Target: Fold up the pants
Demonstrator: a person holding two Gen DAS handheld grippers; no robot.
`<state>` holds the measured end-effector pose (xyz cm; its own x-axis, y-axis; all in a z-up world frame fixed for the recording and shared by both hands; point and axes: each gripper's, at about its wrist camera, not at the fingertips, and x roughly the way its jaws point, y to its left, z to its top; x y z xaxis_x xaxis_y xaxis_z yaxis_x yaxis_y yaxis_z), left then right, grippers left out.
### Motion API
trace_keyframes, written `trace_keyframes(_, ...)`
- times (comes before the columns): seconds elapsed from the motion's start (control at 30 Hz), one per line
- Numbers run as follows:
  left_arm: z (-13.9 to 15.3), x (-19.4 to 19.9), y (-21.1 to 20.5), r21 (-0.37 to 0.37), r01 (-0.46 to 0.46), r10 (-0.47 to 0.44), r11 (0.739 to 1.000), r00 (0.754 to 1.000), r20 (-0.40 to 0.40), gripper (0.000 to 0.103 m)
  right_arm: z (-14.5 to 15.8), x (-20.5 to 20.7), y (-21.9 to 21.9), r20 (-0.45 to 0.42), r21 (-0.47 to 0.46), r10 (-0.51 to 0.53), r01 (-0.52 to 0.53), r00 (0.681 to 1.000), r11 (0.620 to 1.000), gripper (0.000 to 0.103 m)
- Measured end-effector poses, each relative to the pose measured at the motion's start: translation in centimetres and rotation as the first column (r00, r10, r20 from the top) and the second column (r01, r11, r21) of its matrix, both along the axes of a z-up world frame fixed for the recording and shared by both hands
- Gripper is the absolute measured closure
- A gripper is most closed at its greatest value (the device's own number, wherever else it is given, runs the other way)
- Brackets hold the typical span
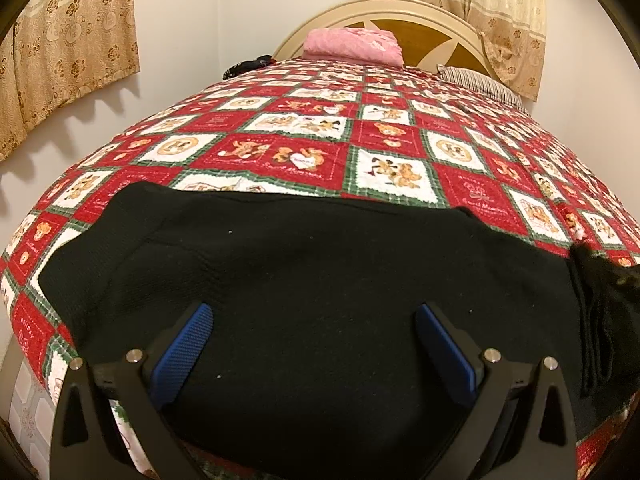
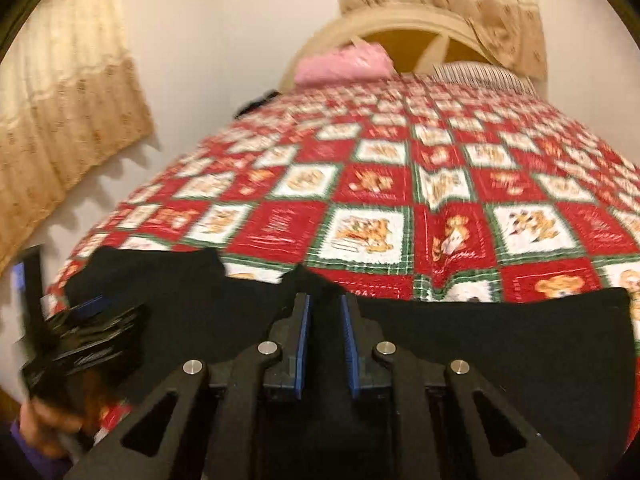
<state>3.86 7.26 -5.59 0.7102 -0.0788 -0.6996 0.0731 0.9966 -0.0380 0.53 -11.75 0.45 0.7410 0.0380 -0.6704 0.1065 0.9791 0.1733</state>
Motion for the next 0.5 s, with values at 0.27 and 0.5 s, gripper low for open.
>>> trace_keyframes(0.27, 0.0, 0.0, -0.1, 0.009, 0.003, -0.003, 1.000, 1.000, 0.002, 0.000, -1.4, 0.9, 2.7, -0.044, -0.094, 0.102, -0.106, 0.994, 0.990, 0.083)
trace_keyframes(0.5, 0.1, 0.0, 0.1, 0.006, 0.010, -0.010, 1.000, 1.000, -0.003, 0.000, 0.6, -0.7, 1.4, 0.011, -0.046, 0.153, -0.152, 0.988, 0.987, 0.080)
